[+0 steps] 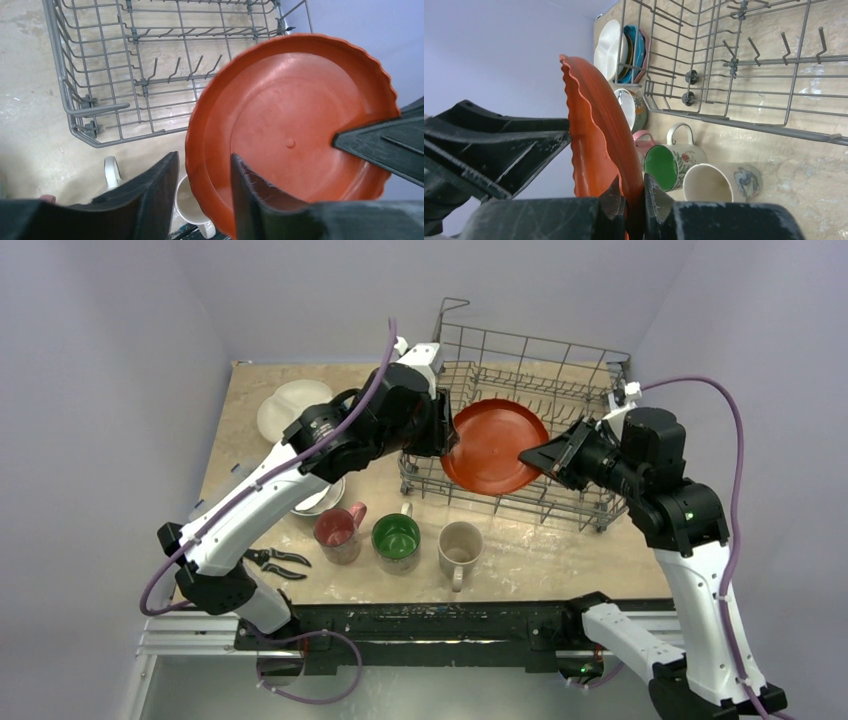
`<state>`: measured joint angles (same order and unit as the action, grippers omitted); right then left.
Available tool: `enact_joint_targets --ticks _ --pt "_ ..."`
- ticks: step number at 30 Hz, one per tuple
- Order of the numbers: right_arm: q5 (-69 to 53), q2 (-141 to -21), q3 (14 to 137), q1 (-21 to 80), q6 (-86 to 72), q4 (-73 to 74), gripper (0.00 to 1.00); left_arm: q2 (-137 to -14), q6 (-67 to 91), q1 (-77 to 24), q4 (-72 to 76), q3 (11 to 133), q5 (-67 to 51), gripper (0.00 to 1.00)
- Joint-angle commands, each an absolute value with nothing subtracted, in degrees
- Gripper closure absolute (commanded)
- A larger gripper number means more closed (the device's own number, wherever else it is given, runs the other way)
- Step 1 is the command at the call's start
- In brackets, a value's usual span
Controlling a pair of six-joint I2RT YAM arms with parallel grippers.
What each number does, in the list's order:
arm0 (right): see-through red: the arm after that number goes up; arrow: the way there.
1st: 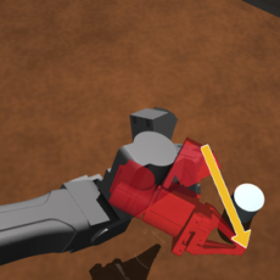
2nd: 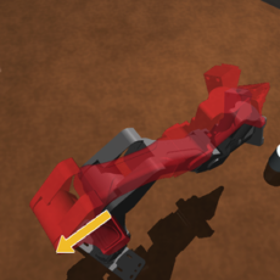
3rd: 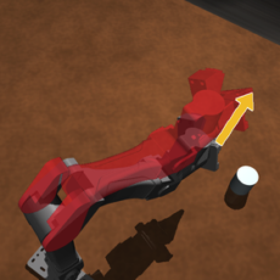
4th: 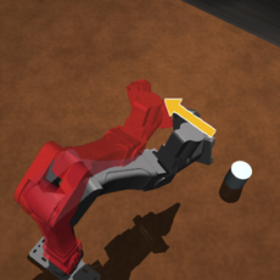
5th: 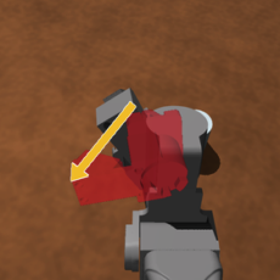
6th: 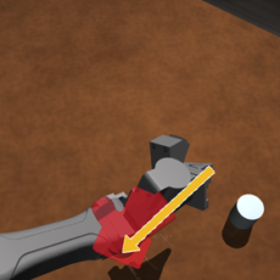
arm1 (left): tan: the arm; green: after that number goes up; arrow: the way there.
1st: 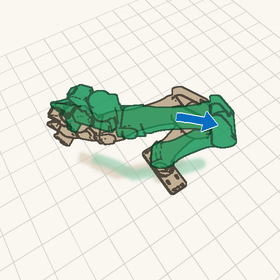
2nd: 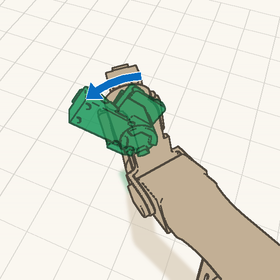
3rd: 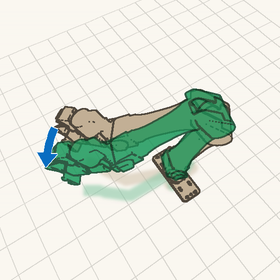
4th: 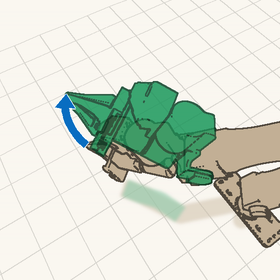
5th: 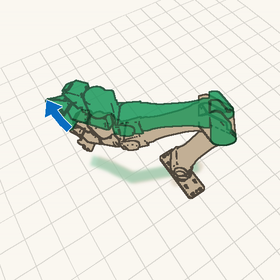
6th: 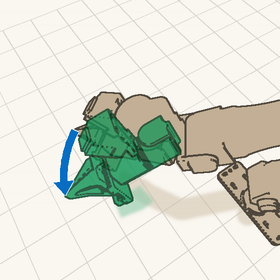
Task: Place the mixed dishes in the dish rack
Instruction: Insert the plate into the dish rack.
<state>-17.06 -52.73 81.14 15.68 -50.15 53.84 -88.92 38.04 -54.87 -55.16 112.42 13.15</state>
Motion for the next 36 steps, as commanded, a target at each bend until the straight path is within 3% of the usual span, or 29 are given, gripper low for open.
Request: enact_joint_targets --ticks 1,6,11,20,27,36 --pt "-13.36 -54.69 82.36 15.60 -51.24 49.38 1.00 -87.61 36.03 -53.61 -54.14 115.50 11.44 0.51" --pt "-5.20 -60.67 86.87 15.64 -47.78 49.55 1.00 -85.35 34.18 -44.90 -55.46 114.16 3.85 0.30" --pt "14.26 -74.10 100.73 15.46 -37.87 56.91 1.00 -81.98 25.49 -37.15 -60.00 115.73 1.13 0.17" --pt "48.42 -97.21 122.37 13.12 -20.91 60.02 1.00 -77.66 10.05 -35.77 -63.91 111.76 9.55 0.12" --pt "54.13 -103.81 122.74 6.76 -15.31 56.02 1.00 -70.97 3.50 -35.59 -59.86 98.42 16.59 0.10" --pt "58.26 -103.65 114.47 3.44 -8.41 49.03 1.00 -73.30 3.45 -33.05 -59.10 97.08 16.10 0.09"
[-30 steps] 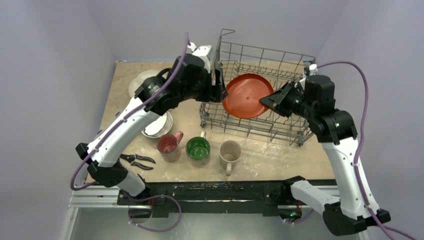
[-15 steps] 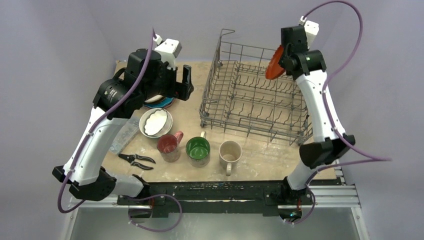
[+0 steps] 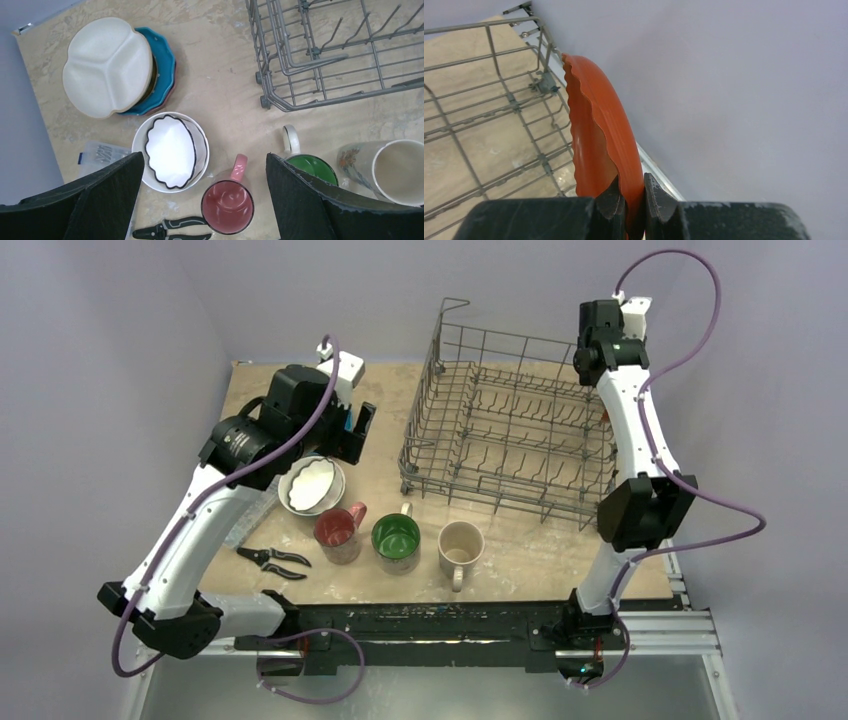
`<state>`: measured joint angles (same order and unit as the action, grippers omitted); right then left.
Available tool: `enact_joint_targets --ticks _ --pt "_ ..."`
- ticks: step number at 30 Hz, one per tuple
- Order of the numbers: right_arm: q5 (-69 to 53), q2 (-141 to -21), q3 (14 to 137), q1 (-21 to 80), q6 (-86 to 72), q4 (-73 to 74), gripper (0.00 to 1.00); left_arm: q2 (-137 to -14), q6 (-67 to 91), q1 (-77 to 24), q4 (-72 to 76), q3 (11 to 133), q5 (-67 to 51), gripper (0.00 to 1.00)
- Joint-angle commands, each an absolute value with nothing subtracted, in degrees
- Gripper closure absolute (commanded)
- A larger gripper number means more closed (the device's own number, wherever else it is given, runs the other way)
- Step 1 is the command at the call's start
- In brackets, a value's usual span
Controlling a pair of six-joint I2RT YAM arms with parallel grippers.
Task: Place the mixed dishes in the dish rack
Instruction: Insert the plate into the dish rack.
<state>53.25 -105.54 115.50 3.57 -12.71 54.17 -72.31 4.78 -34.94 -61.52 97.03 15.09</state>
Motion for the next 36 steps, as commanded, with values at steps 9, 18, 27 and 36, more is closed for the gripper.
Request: enact_joint_targets --ticks 9,18,27,36 --pt "48.98 -110.08 121.87 -1.25 -6.54 50.32 1.00 -75.59 4.55 -28.91 -59.66 98.60 15.57 0.09" --pt "39.14 -115.42 125.33 -4.74 -4.23 51.60 1.00 -75.67 5.87 -24.79 -59.63 97.26 12.92 0.09" --pt "39.26 -118.10 124.76 -4.46 -3.27 51.31 1.00 -75.15 6.16 -23.08 -59.51 95.98 12.24 0.09" --pt "37.33 -121.68 127.63 -4.42 -4.25 52.00 0.78 -75.41 6.24 -22.50 -59.53 96.06 11.87 0.09"
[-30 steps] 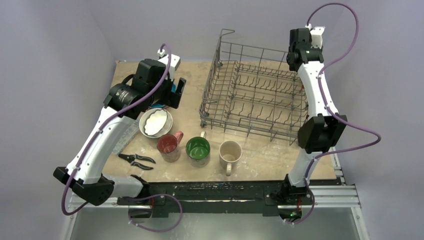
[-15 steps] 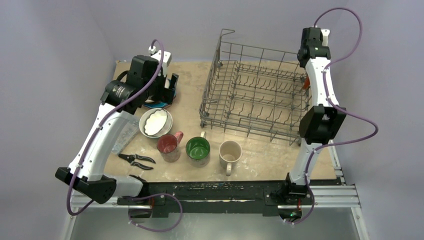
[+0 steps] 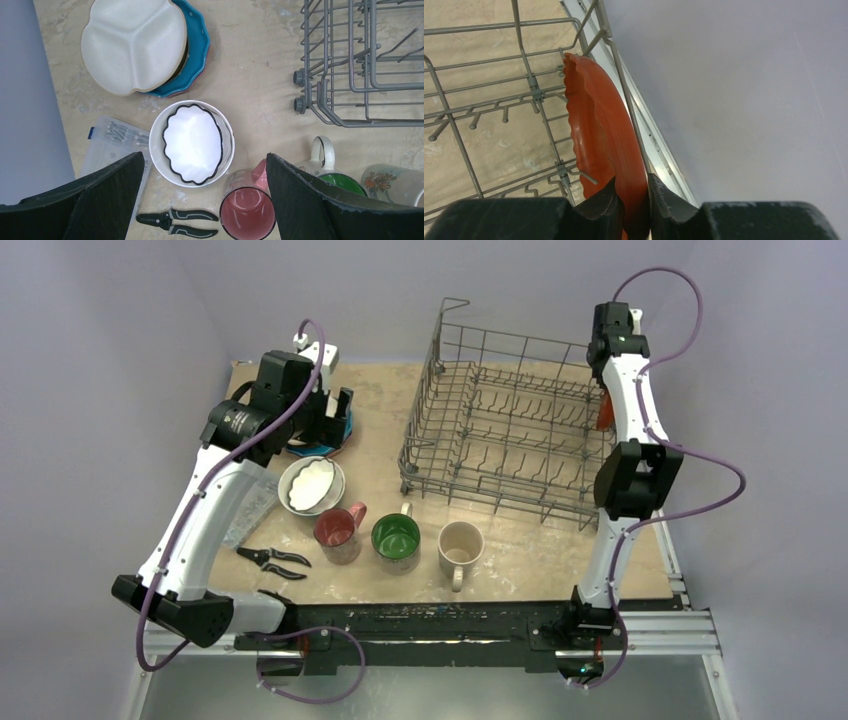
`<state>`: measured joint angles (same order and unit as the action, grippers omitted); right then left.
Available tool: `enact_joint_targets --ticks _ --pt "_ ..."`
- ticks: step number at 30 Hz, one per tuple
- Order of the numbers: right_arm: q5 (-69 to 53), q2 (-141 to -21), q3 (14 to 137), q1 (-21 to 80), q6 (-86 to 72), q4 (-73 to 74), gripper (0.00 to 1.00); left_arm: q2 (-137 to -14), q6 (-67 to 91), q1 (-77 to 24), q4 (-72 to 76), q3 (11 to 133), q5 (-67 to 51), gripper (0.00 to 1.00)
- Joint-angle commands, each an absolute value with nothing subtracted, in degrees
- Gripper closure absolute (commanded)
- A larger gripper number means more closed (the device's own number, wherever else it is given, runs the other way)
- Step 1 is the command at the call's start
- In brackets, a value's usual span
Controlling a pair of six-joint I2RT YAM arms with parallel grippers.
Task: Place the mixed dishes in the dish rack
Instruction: Insert the plate into the dish rack.
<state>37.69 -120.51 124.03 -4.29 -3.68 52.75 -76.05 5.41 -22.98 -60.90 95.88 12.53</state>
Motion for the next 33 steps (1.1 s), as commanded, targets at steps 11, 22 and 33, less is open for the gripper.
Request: enact_joint_targets --ticks 11,22,33 --pt "38.72 -121.94 129.64 -4.33 -6.50 53.78 0.49 -74.81 6.57 -22.39 -59.92 96.14 11.27 0.09" --pt "41.30 -110.64 124.42 -3.57 -9.67 56.40 0.03 -69.77 9.18 -22.50 -59.67 91.63 8.44 0.08" --pt "20.24 -89.24 108.52 -2.97 -14.45 51.18 0.02 -67.43 14.64 -22.59 -61.61 92.50 4.88 0.06"
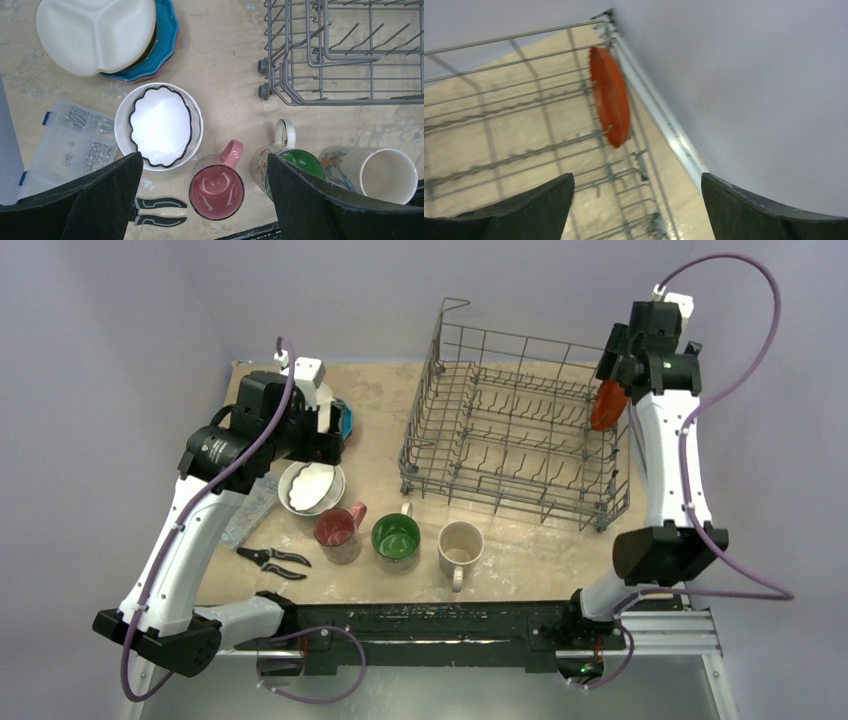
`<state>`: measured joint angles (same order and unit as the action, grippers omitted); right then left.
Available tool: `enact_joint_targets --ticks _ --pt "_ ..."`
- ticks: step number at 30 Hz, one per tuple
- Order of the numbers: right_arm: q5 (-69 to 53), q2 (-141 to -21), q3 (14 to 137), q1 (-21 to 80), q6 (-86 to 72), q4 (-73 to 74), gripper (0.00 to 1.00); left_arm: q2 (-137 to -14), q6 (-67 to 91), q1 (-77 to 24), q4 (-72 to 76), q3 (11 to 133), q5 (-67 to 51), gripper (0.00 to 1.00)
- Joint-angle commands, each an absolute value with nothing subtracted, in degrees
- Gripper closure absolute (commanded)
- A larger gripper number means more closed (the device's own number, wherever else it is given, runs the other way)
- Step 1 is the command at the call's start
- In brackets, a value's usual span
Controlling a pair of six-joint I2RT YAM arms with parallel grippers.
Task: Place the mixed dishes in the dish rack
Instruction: Insert the plate into the dish rack, then pick up the bowl from the center of the board.
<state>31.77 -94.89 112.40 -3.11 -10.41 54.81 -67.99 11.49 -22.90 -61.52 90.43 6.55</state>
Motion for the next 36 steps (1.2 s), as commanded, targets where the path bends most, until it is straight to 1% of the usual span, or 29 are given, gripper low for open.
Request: enact_joint_targets --ticks 1,4,10,14,18,20,24,27,33,36 --pt "16.22 -87.96 107.42 -2.92 -15.07 50.38 0.02 -67.59 15.27 -22.60 -61.61 92.77 4.50 0.06" --pt "2.47 -84.37 103.43 -2.06 -17.19 47.50 0.02 -67.97 18.19 -22.35 -62.47 93.14 4.09 0.06" --pt "-13.15 -75.20 95.58 5.51 -20.76 45.45 0.02 -65.83 30.19 -22.06 -63.68 89.30 0.33 0.06" --pt "-25.49 -65.23 86.84 6.73 -23.67 46.76 0.02 -63.15 37.62 -22.06 -64.44 84.89 -4.11 0.06" --pt "-25.01 -54.64 80.11 6.75 -24.93 49.47 0.02 -60.14 40.75 -22.06 -66.10 80.27 -3.17 0.06" --pt "-24.99 -51.88 78.51 7.13 -24.90 51.12 0.02 -59.95 40.67 -21.98 -67.69 79.15 -1.43 0.06" --pt "-26.64 -49.40 79.14 8.12 -24.51 54.28 0.02 -63.36 37.25 -21.61 -69.43 80.12 1.49 0.09" --pt "-25.00 -49.49 82.02 9.31 -23.36 56.11 0.02 -68.47 33.78 -19.53 -69.52 80.35 1.74 0.10" --pt "-20.26 -51.09 86.72 10.50 -20.77 58.54 0.02 -79.68 27.87 -14.71 -63.00 79.62 -1.09 0.24" --pt "-18.79 -52.20 87.18 11.18 -20.08 58.47 0.02 -86.12 25.09 -13.39 -63.01 83.43 -1.53 0.28"
